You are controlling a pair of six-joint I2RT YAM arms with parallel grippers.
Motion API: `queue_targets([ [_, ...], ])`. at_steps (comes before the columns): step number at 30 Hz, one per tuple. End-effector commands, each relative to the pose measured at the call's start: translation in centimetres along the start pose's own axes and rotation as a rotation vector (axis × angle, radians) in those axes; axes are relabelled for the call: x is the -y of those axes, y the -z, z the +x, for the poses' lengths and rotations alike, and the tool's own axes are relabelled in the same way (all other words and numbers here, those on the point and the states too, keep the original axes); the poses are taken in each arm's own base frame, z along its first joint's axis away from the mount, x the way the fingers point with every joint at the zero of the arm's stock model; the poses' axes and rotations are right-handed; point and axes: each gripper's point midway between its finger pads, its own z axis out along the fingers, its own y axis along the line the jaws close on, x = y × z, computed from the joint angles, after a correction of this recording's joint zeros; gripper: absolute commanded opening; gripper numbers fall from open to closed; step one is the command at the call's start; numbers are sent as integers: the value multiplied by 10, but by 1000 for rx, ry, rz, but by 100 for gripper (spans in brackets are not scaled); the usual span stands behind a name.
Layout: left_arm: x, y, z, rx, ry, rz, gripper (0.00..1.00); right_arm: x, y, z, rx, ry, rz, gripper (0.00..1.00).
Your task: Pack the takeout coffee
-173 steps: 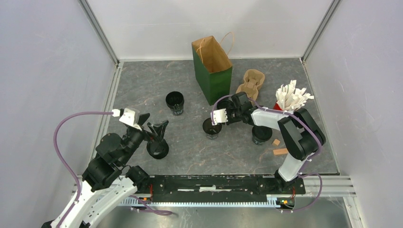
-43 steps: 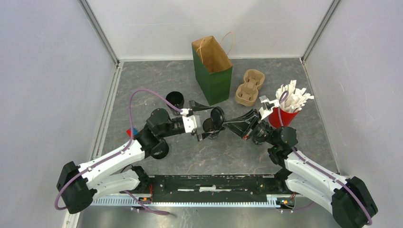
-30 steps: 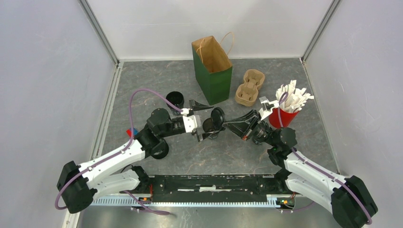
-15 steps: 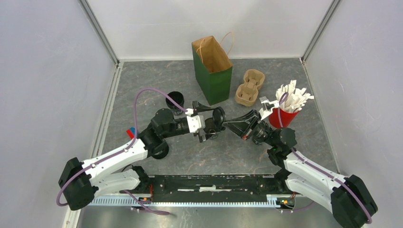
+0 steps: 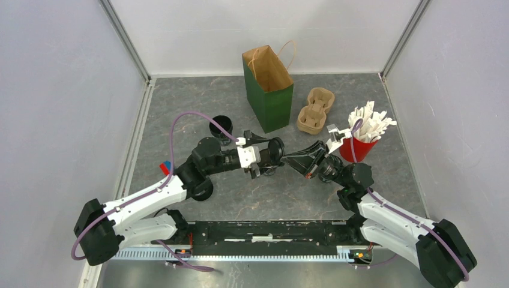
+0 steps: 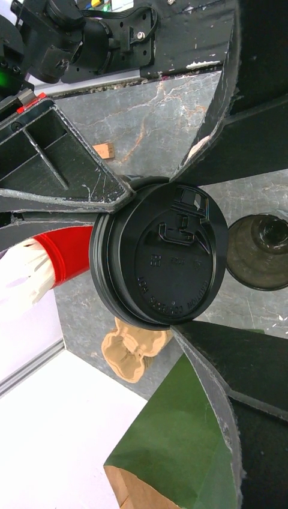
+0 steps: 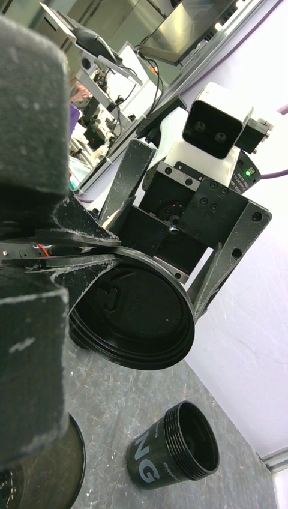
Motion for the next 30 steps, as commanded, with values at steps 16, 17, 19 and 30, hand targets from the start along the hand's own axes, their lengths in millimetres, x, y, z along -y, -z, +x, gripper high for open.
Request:
queue_targets([
  [16,-5,25,12,-277,83,-13,80,36,11,-3,-51,236,226,98],
  [17,-7,29,14,-311,96,-20,80,43,15,-5,-62,270,272,98],
  [19,-9,35,18,-385,125,-32,80,49,21,-15,-67,366,340,98],
  [30,-19,39,41,-723,284,-46,81,50,57,-70,-111,683,611,98],
])
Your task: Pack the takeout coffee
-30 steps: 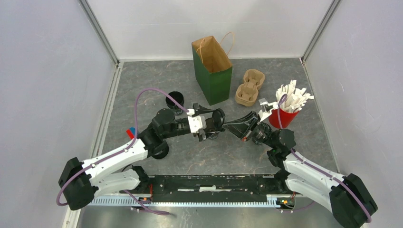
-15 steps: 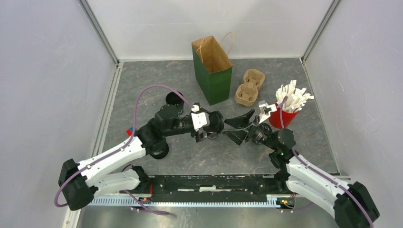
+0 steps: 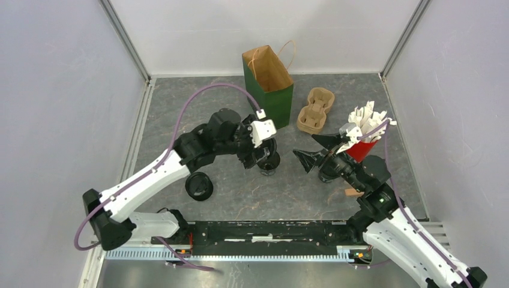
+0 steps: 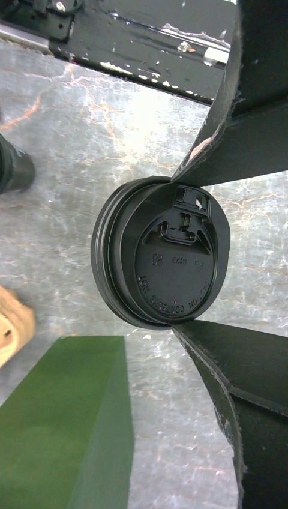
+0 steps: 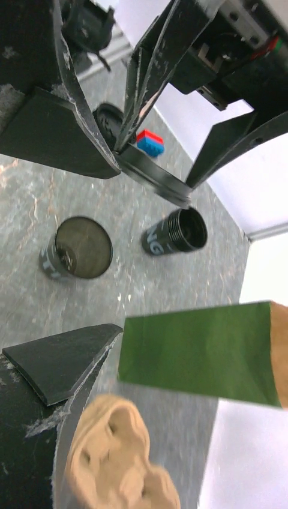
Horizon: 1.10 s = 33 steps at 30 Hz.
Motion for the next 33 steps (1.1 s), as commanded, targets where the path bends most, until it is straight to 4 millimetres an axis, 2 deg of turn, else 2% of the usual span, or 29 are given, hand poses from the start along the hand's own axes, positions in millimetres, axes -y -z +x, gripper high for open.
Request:
queue_targets([
  [1,4,-8,26,-200,106,24,81,23,17,-13,-40,164,131,98],
  [8,11,-45,42,-368,170,90,80,39,33,-21,-29,200,235,98],
  [15,18,-72,57,-507,151,134,81,41,41,-29,6,229,257,98],
  [25,16,-83,76,-610,134,147,84,38,44,-33,-3,252,244,98],
  [33,8,-89,76,-619,91,129,85,32,45,-44,23,242,221,98],
])
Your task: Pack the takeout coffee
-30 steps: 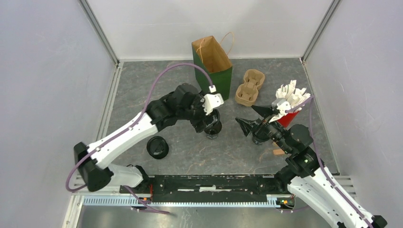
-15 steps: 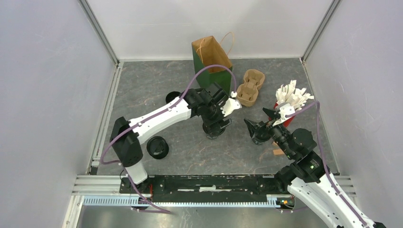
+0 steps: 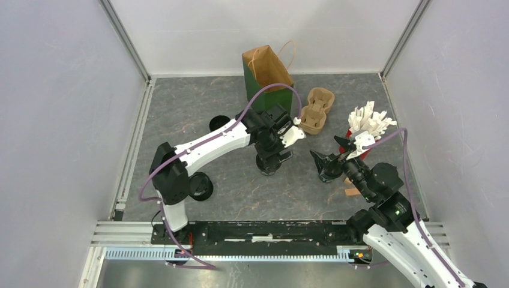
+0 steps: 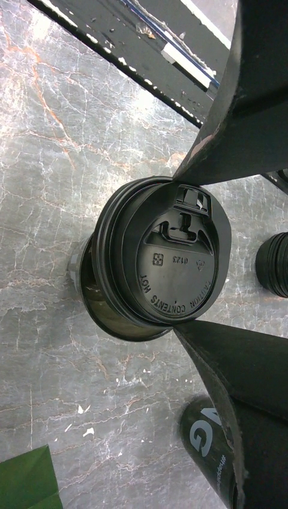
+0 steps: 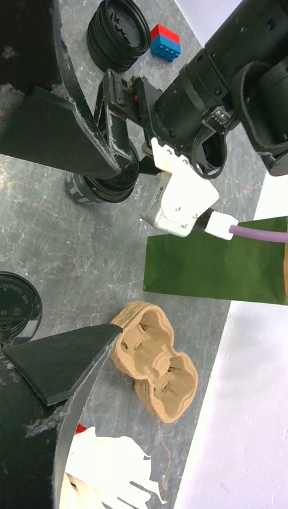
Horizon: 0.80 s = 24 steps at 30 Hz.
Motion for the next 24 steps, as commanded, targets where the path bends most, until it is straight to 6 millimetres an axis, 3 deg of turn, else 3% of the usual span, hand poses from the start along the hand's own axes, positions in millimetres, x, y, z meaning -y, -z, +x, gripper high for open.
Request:
queue_targets([
  [1,-9,8,-14,24,-36,-33,85,-3,5,-33,78,-3,-13,98],
  [9,-12,5,-19,22,-51,-39,86,-3,6,-35,96,-10,-13,98],
  [24,-19,-3,-10,-29,-64,-45,88,-2,8,-44,118,-7,-8,98],
])
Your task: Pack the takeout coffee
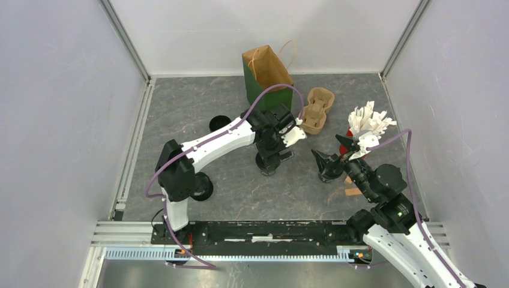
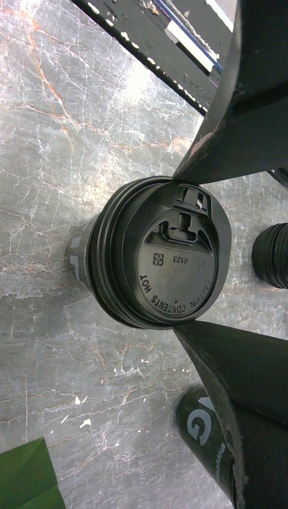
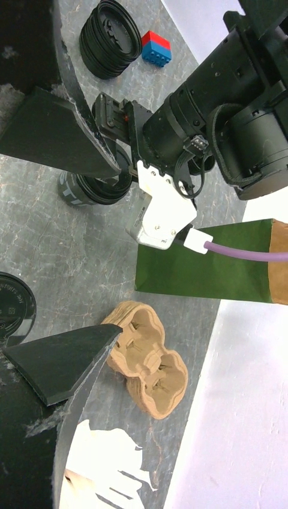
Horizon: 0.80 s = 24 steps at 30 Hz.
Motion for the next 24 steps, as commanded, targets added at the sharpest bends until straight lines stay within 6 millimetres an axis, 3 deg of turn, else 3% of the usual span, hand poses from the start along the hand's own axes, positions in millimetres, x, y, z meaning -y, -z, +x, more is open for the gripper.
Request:
queue_targets([
  [1,-9,6,-10,21,-51,-15,88,-1,4,-31,86,-4,-5,98],
  [24,-11,-8,-9,-5,-45,20,89,0,2,-27,76,15,-2,98],
])
